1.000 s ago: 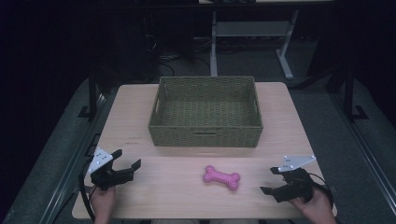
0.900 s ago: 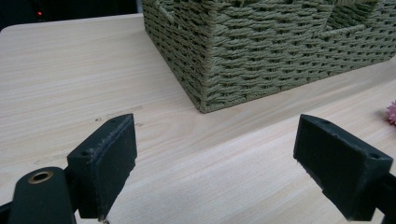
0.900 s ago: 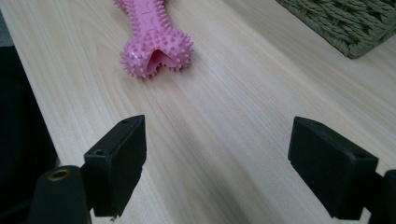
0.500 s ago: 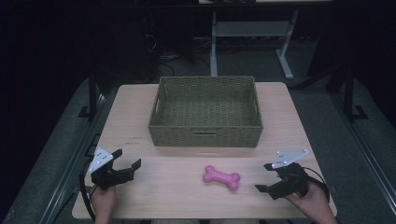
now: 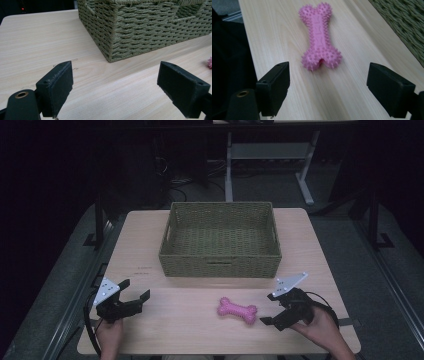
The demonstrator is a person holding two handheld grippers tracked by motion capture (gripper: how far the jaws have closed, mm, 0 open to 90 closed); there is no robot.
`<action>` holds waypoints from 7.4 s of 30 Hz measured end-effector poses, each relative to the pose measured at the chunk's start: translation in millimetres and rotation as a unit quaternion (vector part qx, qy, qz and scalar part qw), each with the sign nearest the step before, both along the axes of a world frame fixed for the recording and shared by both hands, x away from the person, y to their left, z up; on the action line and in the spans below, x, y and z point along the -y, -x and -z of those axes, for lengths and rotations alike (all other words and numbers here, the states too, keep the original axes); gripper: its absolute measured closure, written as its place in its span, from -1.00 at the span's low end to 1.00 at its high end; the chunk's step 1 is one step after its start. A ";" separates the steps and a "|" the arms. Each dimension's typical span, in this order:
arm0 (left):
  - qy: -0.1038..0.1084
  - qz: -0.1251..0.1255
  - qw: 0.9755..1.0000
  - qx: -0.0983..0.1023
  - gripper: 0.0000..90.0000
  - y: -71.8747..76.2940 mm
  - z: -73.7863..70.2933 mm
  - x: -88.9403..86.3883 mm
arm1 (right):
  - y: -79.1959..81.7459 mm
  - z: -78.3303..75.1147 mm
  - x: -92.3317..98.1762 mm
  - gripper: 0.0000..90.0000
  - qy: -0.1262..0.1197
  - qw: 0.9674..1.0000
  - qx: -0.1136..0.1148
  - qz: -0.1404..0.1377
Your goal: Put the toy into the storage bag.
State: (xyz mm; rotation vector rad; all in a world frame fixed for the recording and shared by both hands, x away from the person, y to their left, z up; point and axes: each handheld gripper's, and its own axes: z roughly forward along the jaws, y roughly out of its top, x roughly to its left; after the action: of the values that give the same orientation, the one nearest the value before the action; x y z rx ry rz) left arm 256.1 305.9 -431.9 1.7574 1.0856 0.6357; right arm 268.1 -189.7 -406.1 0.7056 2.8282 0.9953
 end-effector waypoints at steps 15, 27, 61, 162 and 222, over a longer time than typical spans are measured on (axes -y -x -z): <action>0.002 0.000 1.000 0.002 -0.71 -0.3 -1.0 -1.7 | -19.2 -1.9 -49.4 -0.53 0.037 0.997 -0.009 -0.064; 0.005 0.000 1.000 0.003 -0.72 0.0 -1.6 -2.4 | -32.5 1.1 -78.2 -0.46 0.056 0.994 -0.015 -0.093; 0.008 -0.001 1.000 0.003 -0.71 0.1 -1.8 -3.6 | -46.2 24.7 -102.2 0.11 0.135 0.984 -0.039 -0.113; 0.017 -0.006 1.000 0.006 -0.72 0.6 -2.3 -7.7 | -84.0 -76.4 -77.0 0.29 0.064 0.988 -0.029 -0.137; 0.021 -0.007 1.000 0.006 -0.72 0.7 -2.5 -9.0 | -129.3 -116.7 -81.4 0.29 0.070 0.988 -0.023 -0.136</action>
State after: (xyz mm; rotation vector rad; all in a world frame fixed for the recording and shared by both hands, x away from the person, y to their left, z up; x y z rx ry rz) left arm 255.4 314.9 -429.4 1.7086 1.0962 0.6277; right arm 397.4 -108.3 -289.4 0.3380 3.0560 0.8071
